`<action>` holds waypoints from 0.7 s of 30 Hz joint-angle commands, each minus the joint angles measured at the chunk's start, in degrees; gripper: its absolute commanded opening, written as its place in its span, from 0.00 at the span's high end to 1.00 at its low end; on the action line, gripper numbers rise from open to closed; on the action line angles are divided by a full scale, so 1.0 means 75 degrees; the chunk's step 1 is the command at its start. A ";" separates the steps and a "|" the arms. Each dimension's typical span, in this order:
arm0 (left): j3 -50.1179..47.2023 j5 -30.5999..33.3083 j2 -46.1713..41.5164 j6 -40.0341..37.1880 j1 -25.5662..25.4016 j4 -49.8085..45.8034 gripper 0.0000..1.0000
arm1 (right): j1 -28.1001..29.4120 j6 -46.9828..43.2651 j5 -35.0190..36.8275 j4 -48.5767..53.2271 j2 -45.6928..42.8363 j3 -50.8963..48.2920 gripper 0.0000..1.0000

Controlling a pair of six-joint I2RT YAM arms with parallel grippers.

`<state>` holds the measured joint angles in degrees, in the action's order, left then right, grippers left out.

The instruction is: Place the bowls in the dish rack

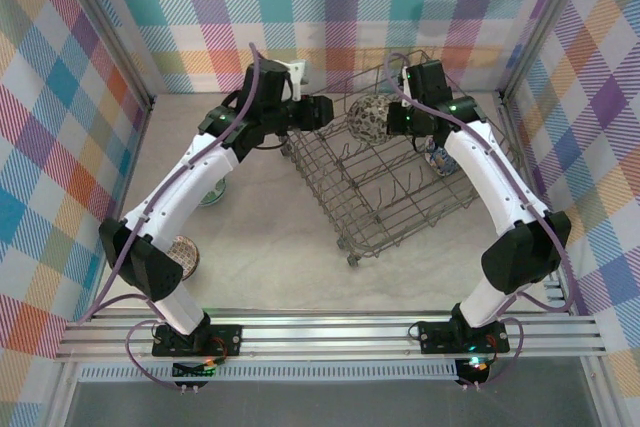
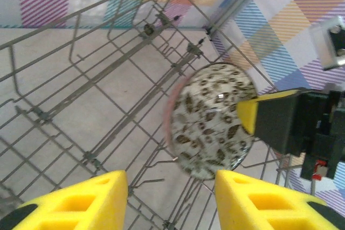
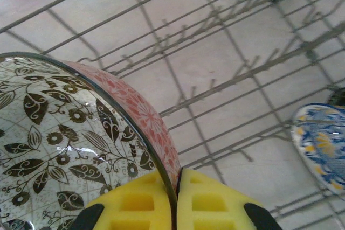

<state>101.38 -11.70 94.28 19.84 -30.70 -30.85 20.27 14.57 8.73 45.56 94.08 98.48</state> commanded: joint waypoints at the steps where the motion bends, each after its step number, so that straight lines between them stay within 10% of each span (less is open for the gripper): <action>1: -0.0332 -0.0417 -0.0477 0.0312 0.0486 0.0183 0.53 | -0.0067 -0.0003 0.1512 0.0189 -0.0319 0.0141 0.96; 21: -0.2295 -0.1401 -0.1258 0.0555 0.2146 0.0611 0.51 | 0.0576 -0.2007 0.7631 -0.0565 -0.1100 -0.1879 0.98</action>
<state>85.17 -19.79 87.48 23.20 -15.79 -28.62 23.29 4.73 57.32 46.94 86.32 85.86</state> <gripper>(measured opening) 0.493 0.073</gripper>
